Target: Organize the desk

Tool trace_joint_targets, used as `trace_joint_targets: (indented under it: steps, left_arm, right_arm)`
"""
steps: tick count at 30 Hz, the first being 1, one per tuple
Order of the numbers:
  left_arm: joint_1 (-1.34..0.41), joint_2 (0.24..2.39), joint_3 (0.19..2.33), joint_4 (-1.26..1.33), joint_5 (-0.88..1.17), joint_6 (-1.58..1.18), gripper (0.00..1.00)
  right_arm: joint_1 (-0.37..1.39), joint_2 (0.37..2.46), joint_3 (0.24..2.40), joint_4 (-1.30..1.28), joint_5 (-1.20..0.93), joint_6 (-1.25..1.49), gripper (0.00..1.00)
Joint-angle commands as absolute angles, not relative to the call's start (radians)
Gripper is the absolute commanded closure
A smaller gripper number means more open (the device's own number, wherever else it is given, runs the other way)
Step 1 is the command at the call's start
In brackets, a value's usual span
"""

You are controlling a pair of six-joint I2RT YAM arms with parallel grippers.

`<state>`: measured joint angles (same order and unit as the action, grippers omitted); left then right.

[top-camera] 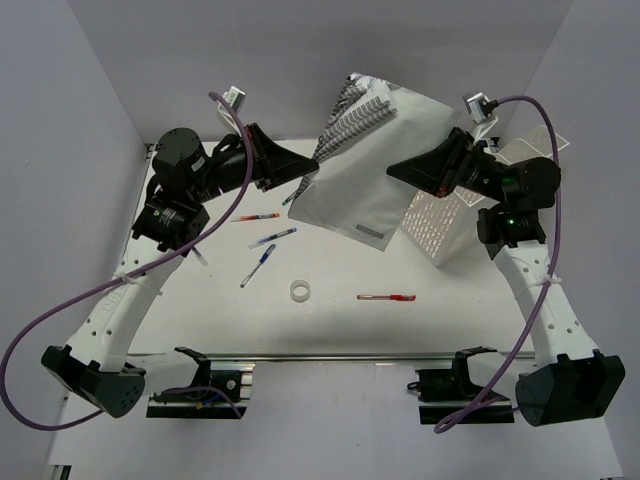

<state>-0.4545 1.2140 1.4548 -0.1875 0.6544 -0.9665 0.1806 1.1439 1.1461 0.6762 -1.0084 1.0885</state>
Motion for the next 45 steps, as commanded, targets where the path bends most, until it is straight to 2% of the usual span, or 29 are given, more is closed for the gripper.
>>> trace_joint_targets:
  steps: [1, 3, 4, 6, 7, 9, 10, 11, 17, 24, 27, 33, 45]
  left_arm:
    - [-0.459, 1.223, 1.471, -0.265, 0.649, -0.902, 1.00]
    - [-0.459, 1.238, 1.482, -0.299, 0.632, -0.867, 1.00]
    - [-0.459, 1.242, 1.500, -0.310, 0.626, -0.856, 0.94]
    - [-0.459, 1.249, 1.520, -0.357, 0.591, -0.816, 0.79]
    - [-0.459, 1.253, 1.534, -0.374, 0.578, -0.802, 0.59]
    - [-0.459, 1.256, 1.565, -0.426, 0.520, -0.763, 0.47]
    - [-0.459, 1.252, 1.575, -0.442, 0.499, -0.752, 0.37]
    - [-0.459, 1.252, 1.597, -0.458, 0.471, -0.723, 0.33]
    - [-0.459, 1.186, 1.586, -0.520, 0.307, -0.678, 0.26]
    - [-0.459, 1.054, 1.326, -0.414, 0.291, -0.650, 0.25]
    - [-0.459, 1.026, 1.267, -0.397, 0.284, -0.621, 0.26]
    - [-0.459, 1.011, 1.213, -0.405, 0.298, -0.539, 0.25]
    - [-0.459, 0.911, 1.010, -0.328, 0.287, -0.416, 0.25]
  right_arm:
    - [0.135, 1.127, 1.244, 0.683, -0.982, 1.026, 1.00]
    - [0.117, 1.132, 1.282, 0.629, -0.986, 0.967, 1.00]
    - [0.112, 1.132, 1.325, 0.567, -0.980, 0.944, 1.00]
    - [0.088, 1.137, 1.374, 0.481, -0.963, 0.846, 1.00]
    - [0.083, 1.141, 1.429, 0.441, -0.945, 0.809, 1.00]
    - [0.061, 1.146, 1.482, 0.316, -0.924, 0.701, 1.00]
    - [0.057, 1.152, 1.506, 0.281, -0.901, 0.672, 1.00]
    - [0.051, 1.152, 1.546, 0.229, -0.891, 0.645, 1.00]
    - [0.012, 1.158, 1.647, 0.092, -0.786, 0.479, 1.00]
    - [-0.049, 1.129, 1.611, -0.037, -0.597, 0.172, 1.00]
    - [-0.063, 1.141, 1.592, -0.034, -0.552, 0.124, 1.00]
    - [-0.090, 1.198, 1.595, -0.012, -0.518, 0.046, 1.00]
    - [-0.163, 1.215, 1.398, 0.118, -0.566, -0.031, 1.00]
